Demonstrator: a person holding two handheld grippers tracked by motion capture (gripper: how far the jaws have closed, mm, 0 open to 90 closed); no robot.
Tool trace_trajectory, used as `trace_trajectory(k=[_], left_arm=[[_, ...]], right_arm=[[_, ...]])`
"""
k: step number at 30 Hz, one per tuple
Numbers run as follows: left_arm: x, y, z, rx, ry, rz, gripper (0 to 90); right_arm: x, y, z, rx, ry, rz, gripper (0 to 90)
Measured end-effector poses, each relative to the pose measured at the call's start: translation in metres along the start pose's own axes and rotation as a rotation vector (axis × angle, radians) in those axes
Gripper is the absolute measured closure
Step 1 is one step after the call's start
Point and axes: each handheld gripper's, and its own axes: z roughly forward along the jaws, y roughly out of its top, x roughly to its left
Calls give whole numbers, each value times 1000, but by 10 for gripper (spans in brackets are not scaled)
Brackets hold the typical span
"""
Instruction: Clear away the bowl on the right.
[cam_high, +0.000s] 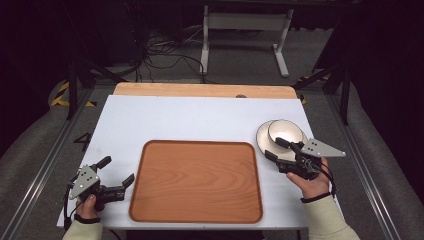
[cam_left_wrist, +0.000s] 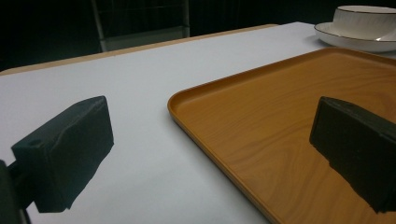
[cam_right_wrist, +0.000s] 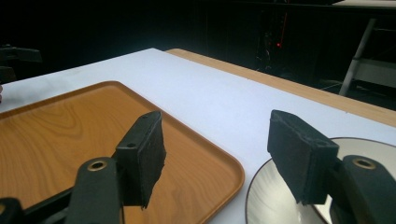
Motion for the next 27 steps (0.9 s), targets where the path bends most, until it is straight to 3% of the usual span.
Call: trace_trajectory(k=[9, 27], left_arm=[[0, 0, 1, 2, -4, -3, 3], [0, 0, 2, 10, -8, 3, 3]], right_arm=[[-16, 9, 6, 32, 20, 16, 388], [-54, 30, 9, 7, -37, 17, 381]])
